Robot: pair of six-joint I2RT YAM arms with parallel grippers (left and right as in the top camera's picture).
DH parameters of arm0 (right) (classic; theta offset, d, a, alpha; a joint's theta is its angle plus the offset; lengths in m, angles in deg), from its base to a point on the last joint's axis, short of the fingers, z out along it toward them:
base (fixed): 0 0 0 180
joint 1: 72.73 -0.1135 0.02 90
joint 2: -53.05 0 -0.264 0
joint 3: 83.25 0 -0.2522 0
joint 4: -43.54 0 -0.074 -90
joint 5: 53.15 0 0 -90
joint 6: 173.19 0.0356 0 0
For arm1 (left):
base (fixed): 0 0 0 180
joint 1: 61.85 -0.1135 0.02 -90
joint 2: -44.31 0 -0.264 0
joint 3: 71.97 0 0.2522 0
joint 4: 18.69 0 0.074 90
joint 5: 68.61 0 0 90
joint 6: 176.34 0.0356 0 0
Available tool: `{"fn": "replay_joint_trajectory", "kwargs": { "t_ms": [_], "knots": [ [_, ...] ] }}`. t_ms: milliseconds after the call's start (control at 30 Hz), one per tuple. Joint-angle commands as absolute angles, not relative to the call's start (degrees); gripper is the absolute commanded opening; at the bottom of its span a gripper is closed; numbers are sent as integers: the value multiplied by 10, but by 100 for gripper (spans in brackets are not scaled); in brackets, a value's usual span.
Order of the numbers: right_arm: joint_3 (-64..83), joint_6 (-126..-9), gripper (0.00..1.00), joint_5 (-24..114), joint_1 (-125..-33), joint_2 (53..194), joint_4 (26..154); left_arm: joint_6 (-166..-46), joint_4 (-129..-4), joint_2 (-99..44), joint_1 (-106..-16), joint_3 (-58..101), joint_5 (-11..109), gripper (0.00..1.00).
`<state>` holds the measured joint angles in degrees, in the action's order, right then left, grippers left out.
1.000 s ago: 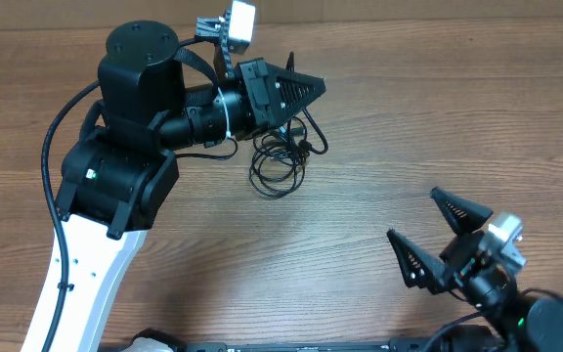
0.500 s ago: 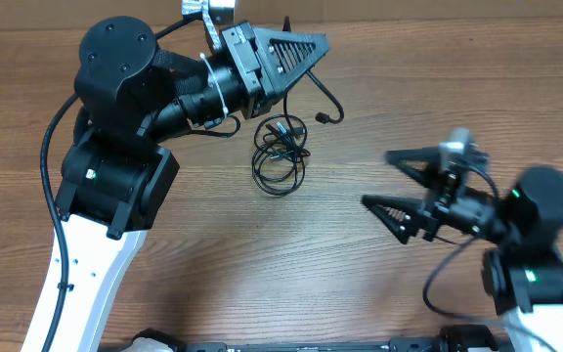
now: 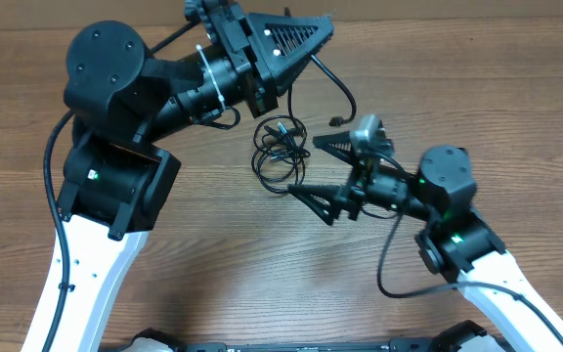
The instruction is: Untangle cables
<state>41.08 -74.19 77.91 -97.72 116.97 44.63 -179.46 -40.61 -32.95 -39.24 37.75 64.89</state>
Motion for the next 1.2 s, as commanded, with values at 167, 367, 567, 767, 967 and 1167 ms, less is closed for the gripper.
{"fn": "replay_joint_trajectory", "kwargs": {
  "t_ms": [167,367,567,767,967,1167],
  "knots": [
    [319,-749,100,642,-983,1267,443,-1807,-403,-325,-370,387,649,4],
    [305,-764,100,570,-983,1295,440,-1816,-403,-325,-371,387,649,4],
    [305,-758,86,571,-989,1301,441,-1815,-404,-325,-371,387,649,4],
    [305,-740,92,573,-989,1302,441,-1815,-412,-325,-371,387,649,4],
    [305,-695,18,573,-989,1302,441,-1815,-417,-325,-371,387,643,4],
    [305,-625,4,575,-989,1294,439,-1779,-439,-326,-372,387,609,4]
  ]
}}
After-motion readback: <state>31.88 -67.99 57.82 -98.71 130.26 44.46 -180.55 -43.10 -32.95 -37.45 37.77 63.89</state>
